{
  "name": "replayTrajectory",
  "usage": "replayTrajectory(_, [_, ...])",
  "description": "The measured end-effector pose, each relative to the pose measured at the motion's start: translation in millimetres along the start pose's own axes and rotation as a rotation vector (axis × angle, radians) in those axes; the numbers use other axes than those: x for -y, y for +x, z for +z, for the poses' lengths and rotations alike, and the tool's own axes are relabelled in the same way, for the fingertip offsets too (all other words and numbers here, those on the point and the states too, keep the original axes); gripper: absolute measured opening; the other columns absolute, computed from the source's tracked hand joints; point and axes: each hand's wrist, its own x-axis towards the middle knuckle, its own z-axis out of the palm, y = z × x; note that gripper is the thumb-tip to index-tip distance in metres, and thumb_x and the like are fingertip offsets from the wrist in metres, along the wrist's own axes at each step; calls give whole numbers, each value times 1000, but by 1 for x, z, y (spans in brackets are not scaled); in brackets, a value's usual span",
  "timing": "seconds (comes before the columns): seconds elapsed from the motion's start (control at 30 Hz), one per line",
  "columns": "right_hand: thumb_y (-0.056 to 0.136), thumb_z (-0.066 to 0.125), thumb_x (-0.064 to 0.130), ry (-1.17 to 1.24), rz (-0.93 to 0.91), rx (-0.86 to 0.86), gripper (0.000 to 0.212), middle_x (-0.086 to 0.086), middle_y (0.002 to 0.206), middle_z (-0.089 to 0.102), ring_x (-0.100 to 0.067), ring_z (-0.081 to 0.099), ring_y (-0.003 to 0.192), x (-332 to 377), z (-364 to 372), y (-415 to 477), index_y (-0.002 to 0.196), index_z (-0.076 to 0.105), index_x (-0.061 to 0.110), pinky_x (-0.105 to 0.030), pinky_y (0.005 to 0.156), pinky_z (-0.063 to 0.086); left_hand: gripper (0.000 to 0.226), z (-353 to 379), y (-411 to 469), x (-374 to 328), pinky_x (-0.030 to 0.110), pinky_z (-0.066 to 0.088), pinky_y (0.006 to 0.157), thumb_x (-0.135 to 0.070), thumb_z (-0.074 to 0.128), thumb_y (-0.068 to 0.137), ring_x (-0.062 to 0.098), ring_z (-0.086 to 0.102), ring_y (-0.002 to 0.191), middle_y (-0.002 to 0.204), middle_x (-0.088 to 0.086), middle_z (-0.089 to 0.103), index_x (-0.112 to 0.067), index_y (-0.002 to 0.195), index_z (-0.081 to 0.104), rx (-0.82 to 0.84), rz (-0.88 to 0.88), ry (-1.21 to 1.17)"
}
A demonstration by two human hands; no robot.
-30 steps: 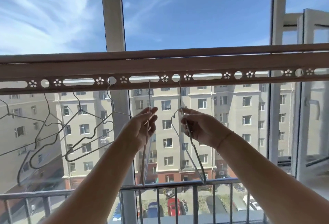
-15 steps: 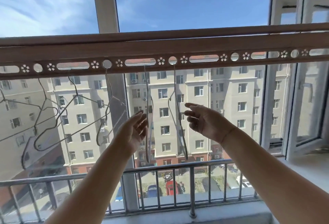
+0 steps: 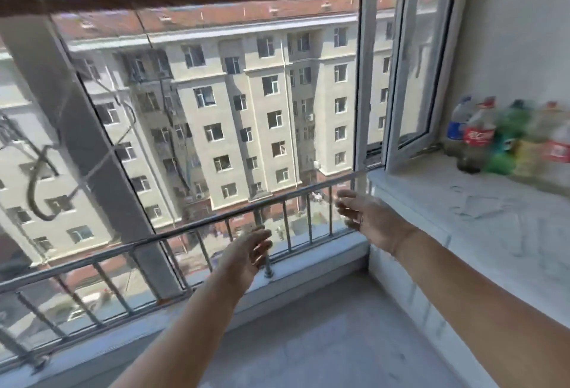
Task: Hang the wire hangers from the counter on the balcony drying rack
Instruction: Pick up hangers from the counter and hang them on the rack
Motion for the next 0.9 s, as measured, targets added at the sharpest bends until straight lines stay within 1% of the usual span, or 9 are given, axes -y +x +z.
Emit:
replayTrajectory(0.07, [90,55,12,-67,-20,-103,24,-1,90,55,-12,50,79,-8,-44,-7,114,59,13,-24,66,35,13,35,12,22,26,37,71,-10,51,92,14,57,85,91,0,63,-15,95,62,60,-24,60])
replayTrajectory(0.13, [90,56,13,-169,-43,-214,34,-2,99,52,-9,48,81,-15,-92,-14,124,53,12,-24,67,33,14,72,23,43,26,39,75,-11,52,92,16,57,93,98,1,64,-15,100,62,112,-45,142])
replayTrajectory(0.2, [90,57,14,-257,-56,-320,40,-3,110,48,-7,49,88,-21,-141,-22,129,48,12,-21,70,35,21,111,33,65,28,41,82,-12,56,91,18,57,103,108,3,65,-14,111,61,175,-57,225])
replayTrajectory(0.3, [89,58,13,-346,-50,-461,48,-6,120,44,-15,48,104,-27,-214,-34,134,43,9,-24,81,37,32,171,43,100,31,40,91,-13,59,90,20,57,106,116,5,64,-11,122,58,285,-66,335])
replayTrajectory(0.4, [88,60,14,-388,-9,-562,50,-5,121,44,-16,46,108,-29,-283,-51,134,42,9,-23,76,39,31,230,52,139,31,39,89,-13,59,89,18,58,100,109,3,65,-13,120,59,376,-85,394])
replayTrajectory(0.5, [86,63,13,-411,23,-635,49,-5,120,42,-14,44,111,-33,-348,-68,132,45,10,-25,86,36,32,285,64,177,28,41,83,-16,62,87,16,59,96,104,-1,67,-15,120,61,453,-105,426])
replayTrajectory(0.67, [84,64,10,-439,98,-772,48,-8,120,46,-14,45,108,-33,-440,-102,129,47,10,-29,93,38,30,366,78,231,25,43,80,-19,64,87,16,60,105,112,0,68,-19,117,62,526,-182,447])
replayTrajectory(0.8, [82,65,12,-404,166,-869,48,-9,126,49,-18,50,113,-39,-500,-124,128,50,12,-28,96,39,30,417,89,265,26,44,80,-18,63,87,16,60,107,115,1,67,-17,117,62,566,-240,472])
replayTrajectory(0.9, [83,63,9,-389,194,-962,46,-9,125,51,-19,51,109,-42,-536,-130,127,51,8,-28,91,40,30,452,101,284,26,45,80,-17,62,88,17,60,107,115,1,66,-17,118,61,595,-284,491])
